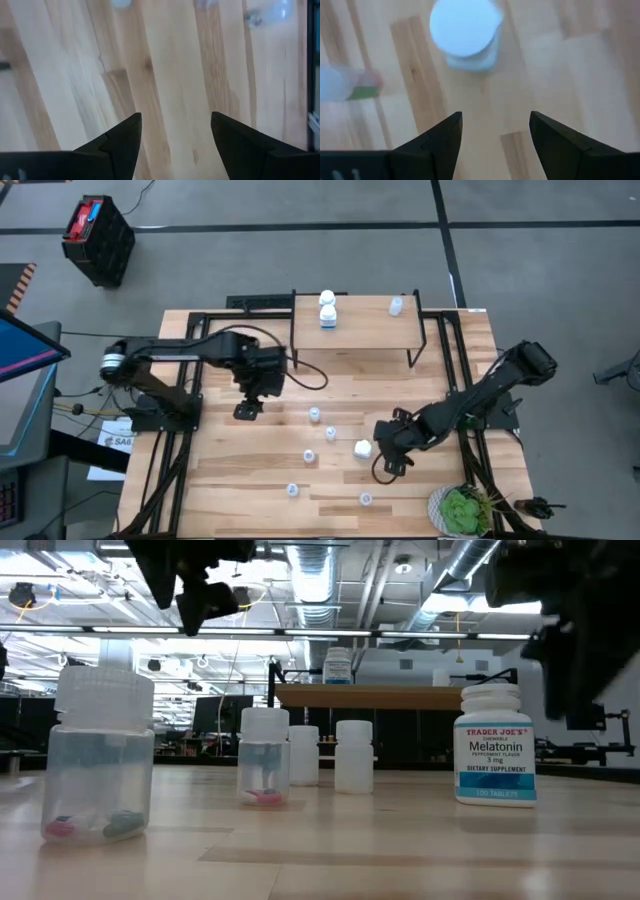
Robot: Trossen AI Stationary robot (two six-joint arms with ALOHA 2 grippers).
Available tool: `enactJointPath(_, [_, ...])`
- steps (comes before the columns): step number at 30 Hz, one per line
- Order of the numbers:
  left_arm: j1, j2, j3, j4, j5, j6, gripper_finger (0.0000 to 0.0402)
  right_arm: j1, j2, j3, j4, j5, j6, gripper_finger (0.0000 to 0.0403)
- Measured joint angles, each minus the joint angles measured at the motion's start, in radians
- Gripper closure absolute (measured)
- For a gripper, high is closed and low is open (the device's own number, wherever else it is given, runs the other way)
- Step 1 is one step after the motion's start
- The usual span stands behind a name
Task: Pick and place medicine bottles onto shelf by color
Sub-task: Put the white medicine bottle on the shelf aligned with the other white medicine bottle
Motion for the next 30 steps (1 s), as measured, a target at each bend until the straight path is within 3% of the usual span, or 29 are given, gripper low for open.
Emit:
enactJointPath(6, [0.0, -0.168, -0.181, 0.201, -0.029, -0.051, 0.0178, 0.024, 0.113, 0.0, 0.102, -0.031, -0.002, 0.0148])
enactJointPath(11, [0.0, -0.251, -0.259, 0.328, -0.094, -0.059, 0.0178, 0.023, 0.17, 0.001, 0.236, -0.046, -0.015, 0.0148])
enactJointPath(18, [0.0, -0.273, -0.28, 0.384, -0.14, -0.043, 0.0178, 0.006, 0.219, 0.008, 0.296, -0.039, -0.029, 0.016])
enactJointPath(30, [0.0, -0.266, -0.28, 0.414, -0.14, -0.034, 0.0178, -0.112, 0.228, 0.006, 0.316, 0.091, -0.03, 0.0216])
